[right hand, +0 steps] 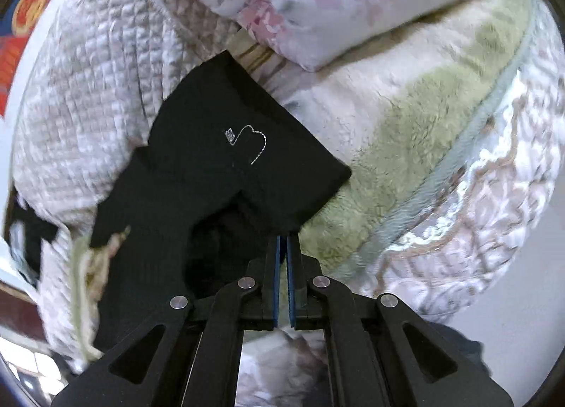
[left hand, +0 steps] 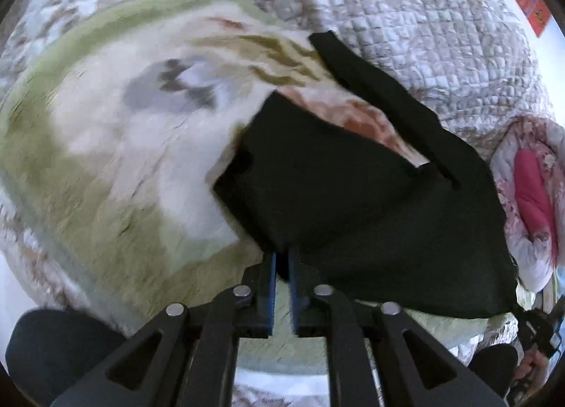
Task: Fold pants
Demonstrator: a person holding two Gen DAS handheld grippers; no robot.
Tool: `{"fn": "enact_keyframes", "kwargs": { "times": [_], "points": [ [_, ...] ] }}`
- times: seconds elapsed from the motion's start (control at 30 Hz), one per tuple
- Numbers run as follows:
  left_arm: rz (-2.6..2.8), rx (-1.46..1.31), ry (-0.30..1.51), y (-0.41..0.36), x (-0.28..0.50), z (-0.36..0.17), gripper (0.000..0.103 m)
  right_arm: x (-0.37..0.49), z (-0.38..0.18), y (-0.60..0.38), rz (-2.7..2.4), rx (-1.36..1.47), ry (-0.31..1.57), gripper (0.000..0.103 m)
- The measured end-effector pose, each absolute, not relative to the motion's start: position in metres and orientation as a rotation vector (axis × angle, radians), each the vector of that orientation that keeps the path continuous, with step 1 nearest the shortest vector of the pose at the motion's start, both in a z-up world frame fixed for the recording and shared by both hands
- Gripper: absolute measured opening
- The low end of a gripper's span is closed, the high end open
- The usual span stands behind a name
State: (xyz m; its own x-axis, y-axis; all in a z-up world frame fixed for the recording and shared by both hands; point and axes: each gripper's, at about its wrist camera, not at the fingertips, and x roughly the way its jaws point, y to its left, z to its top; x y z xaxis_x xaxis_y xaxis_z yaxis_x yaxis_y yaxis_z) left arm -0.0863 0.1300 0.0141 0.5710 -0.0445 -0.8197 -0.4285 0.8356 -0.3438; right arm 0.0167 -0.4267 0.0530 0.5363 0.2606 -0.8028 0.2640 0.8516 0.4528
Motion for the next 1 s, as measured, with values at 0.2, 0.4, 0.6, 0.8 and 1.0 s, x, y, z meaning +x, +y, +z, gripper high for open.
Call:
{"fn": "enact_keyframes", "kwargs": {
  "times": [0.2, 0.4, 0.6, 0.8, 1.0],
  "points": [
    [0.279, -0.422, 0.840, 0.146, -0.080, 0.049, 0.053, 0.000, 0.091, -0.440, -0.131, 0.439, 0.870, 0.026],
    [0.187, -0.284, 0.894, 0.152, -0.006, 0.030, 0.056, 0.012, 0.097, -0.403, 0.017, 0.414, 0.854, 0.026],
    [0.202, 0.013, 0.922, 0.124, 0.043, 0.004, 0.036, 0.029, 0.085, -0.364, 0.137, 0.387, 0.885, 0.026],
    [0.253, 0.013, 0.843, 0.129, 0.041, 0.024, 0.006, 0.034, 0.076, -0.356, 0.162, 0.350, 0.905, 0.026],
    [0.330, -0.066, 0.827, 0.159, 0.047, 0.036, 0.015, 0.040, 0.069, -0.358, 0.146, 0.351, 0.928, 0.029]
  ]
}}
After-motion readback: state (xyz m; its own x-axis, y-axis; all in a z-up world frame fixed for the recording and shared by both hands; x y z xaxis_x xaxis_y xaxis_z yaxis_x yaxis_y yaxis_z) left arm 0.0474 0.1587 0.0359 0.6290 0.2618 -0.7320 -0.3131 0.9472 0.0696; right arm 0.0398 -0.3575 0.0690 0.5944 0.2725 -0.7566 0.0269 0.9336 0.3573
